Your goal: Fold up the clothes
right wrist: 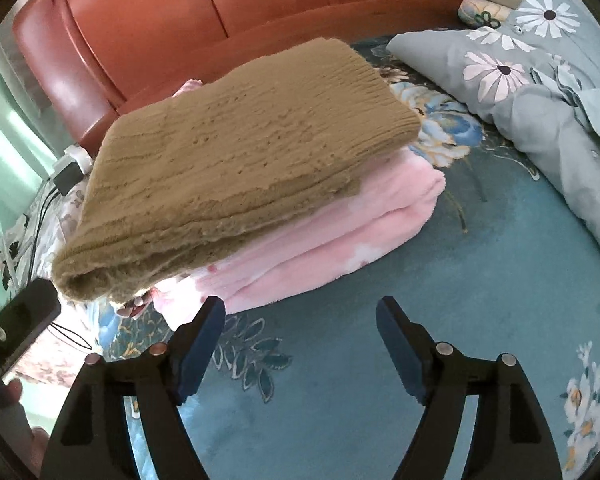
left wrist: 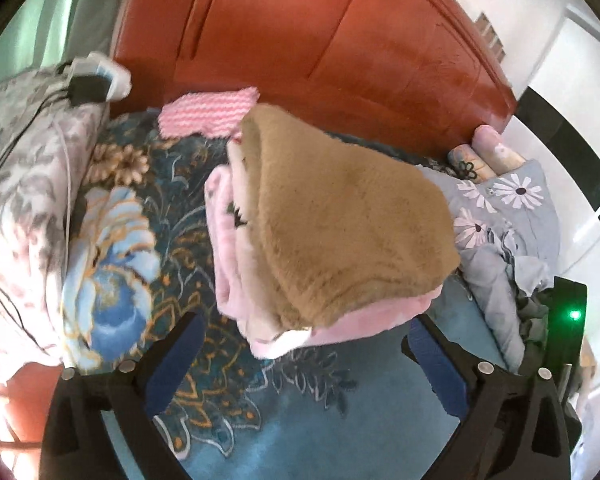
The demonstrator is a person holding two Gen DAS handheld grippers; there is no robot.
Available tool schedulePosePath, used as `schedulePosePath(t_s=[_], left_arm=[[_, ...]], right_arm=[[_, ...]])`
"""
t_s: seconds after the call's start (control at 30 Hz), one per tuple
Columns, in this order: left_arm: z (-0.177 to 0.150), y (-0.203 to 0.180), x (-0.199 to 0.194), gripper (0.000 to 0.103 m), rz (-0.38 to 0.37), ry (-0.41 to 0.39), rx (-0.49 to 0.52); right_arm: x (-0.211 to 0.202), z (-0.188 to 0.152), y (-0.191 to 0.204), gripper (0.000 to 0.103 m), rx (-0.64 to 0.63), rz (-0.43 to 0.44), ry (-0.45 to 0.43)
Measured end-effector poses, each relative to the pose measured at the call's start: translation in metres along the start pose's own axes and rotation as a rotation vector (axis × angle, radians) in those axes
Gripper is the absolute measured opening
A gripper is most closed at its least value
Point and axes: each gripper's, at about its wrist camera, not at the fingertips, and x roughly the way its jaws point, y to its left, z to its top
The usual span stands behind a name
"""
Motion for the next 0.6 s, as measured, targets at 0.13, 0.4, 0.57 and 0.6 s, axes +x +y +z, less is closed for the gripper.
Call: schedulePosePath(t_s=[0.13,0.4,0.57,0.6], left_arm=[[-0.008,0.004,0.004,0.103,0.022,0.024,-0.009],[-0.014,0.000,0.005,0.103,0.059,0.033,0.022],[-0.021,-0.004,0.009,0.103,0.077,0.054,0.045],[-0.023,-0.004,0.010,0.103,0.079,0.062,0.047]], right_arm=[[0.000,0.001,0.003,0.098,-0.008,-0.033,-0.005],[-0.007,0.003,0.009,0.099,-0.030,-0.103,-0.034],[-0.012,0.006,0.016,0.099,-0.056,-0.100,-0.031],[-0.013,0.007,0.018,0.099,-0.070,-0.104,-0.031]])
